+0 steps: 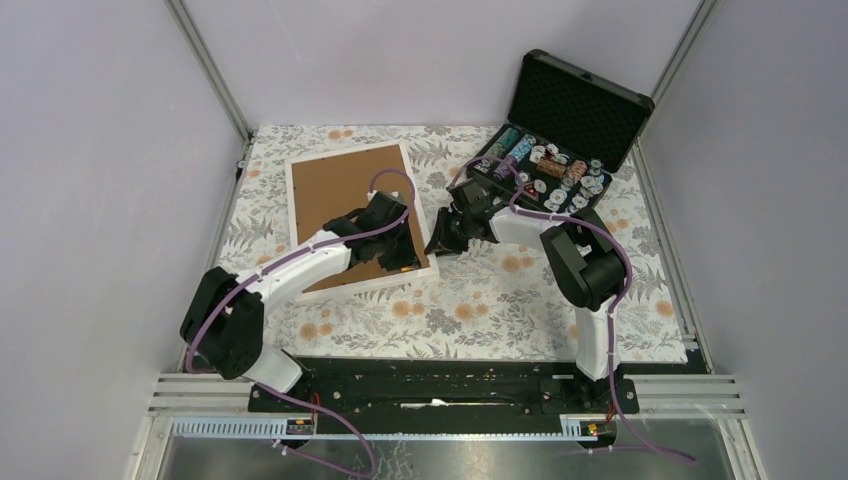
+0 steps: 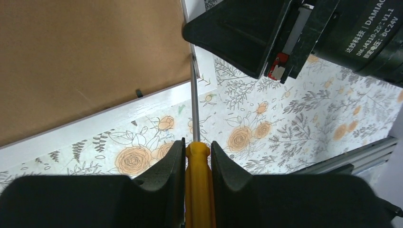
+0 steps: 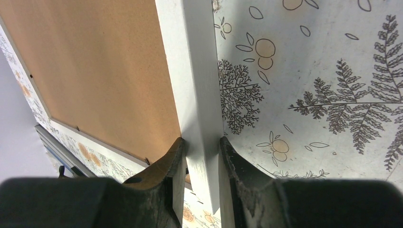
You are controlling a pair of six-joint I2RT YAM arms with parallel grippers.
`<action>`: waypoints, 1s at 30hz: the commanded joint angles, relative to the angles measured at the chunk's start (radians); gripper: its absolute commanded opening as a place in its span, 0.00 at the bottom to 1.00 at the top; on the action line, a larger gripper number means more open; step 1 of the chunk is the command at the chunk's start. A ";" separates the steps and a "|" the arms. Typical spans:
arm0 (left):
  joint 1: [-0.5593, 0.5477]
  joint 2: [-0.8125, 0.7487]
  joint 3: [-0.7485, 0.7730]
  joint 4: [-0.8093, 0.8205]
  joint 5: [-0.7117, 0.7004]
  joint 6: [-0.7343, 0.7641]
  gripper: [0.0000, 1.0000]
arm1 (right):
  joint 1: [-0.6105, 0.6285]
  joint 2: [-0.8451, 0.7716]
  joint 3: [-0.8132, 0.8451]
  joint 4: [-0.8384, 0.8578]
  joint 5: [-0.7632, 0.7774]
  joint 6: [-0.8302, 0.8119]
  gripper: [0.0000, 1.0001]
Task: Take the photo out of the frame
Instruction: Release the photo frame item from the photo frame.
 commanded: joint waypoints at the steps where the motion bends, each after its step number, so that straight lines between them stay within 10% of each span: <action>1: -0.053 0.033 0.149 0.179 0.169 0.050 0.00 | 0.079 0.102 -0.019 0.004 0.000 0.060 0.00; 30: -0.071 0.196 0.336 0.335 0.332 -0.262 0.00 | 0.081 0.124 -0.009 0.003 -0.017 0.085 0.00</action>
